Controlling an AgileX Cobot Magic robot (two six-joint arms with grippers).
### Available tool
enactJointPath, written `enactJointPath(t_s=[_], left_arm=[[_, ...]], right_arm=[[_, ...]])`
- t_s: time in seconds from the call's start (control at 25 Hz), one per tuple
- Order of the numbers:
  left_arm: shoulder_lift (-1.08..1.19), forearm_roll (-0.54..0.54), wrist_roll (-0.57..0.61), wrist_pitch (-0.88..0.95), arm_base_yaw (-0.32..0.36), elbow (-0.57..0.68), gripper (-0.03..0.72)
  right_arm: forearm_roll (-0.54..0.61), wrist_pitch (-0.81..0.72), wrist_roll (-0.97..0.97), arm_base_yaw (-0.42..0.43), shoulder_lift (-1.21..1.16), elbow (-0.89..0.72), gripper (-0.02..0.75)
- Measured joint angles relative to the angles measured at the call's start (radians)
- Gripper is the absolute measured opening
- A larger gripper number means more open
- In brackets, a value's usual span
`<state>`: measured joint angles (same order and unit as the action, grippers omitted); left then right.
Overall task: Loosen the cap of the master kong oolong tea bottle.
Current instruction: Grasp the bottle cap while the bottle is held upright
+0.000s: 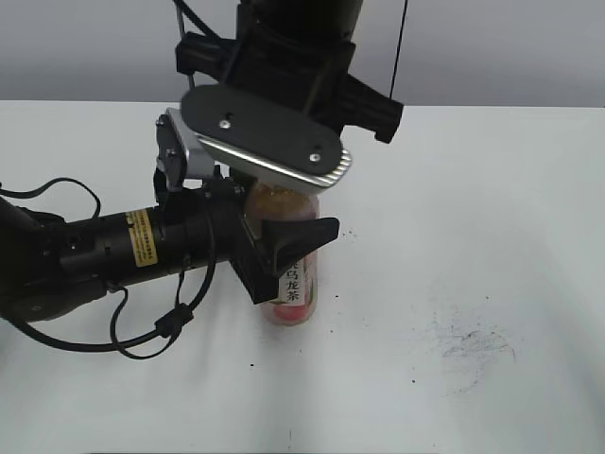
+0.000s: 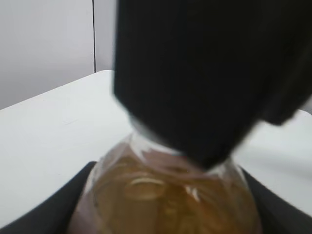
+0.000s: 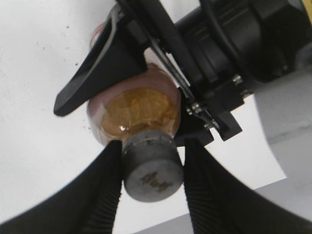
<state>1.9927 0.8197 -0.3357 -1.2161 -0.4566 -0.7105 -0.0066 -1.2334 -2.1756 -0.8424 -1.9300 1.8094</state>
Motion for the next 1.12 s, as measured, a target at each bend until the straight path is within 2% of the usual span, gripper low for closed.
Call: enactJointPath(t_s=[0.08,0.24,0.32,0.52,0.72,0.92,1.12], left_arm=[[0.000,-0.002,-0.003,0.000,0.000,0.000,0.445],[0.000,-0.002,-0.004,0.002,0.000,-0.001,0.445],[0.000,-0.002,-0.004,0.002,0.000,-0.002,0.445],[0.000,-0.002,-0.004,0.003,0.000,-0.002,0.445],[0.000,-0.002,-0.004,0.004,0.000,-0.002,0.445],[0.000,-0.002,-0.004,0.004,0.000,-0.002,0.445],[0.000,-0.002,-0.004,0.004,0.000,-0.002,0.445]], right_arm=[[0.014,0.002,0.128,-0.003,0.000,0.000,0.356],[0.017,0.009,0.421,-0.013,0.000,0.000,0.565],[0.007,0.010,0.595,-0.013,0.000,0.000,0.625],[-0.069,0.033,1.157,-0.013,0.000,0.000,0.612],[-0.080,0.023,1.280,-0.013,0.000,0.000,0.575],[-0.003,0.020,1.374,-0.013,0.000,0.000,0.574],[-0.007,0.017,1.769,-0.013,0.000,0.000,0.574]])
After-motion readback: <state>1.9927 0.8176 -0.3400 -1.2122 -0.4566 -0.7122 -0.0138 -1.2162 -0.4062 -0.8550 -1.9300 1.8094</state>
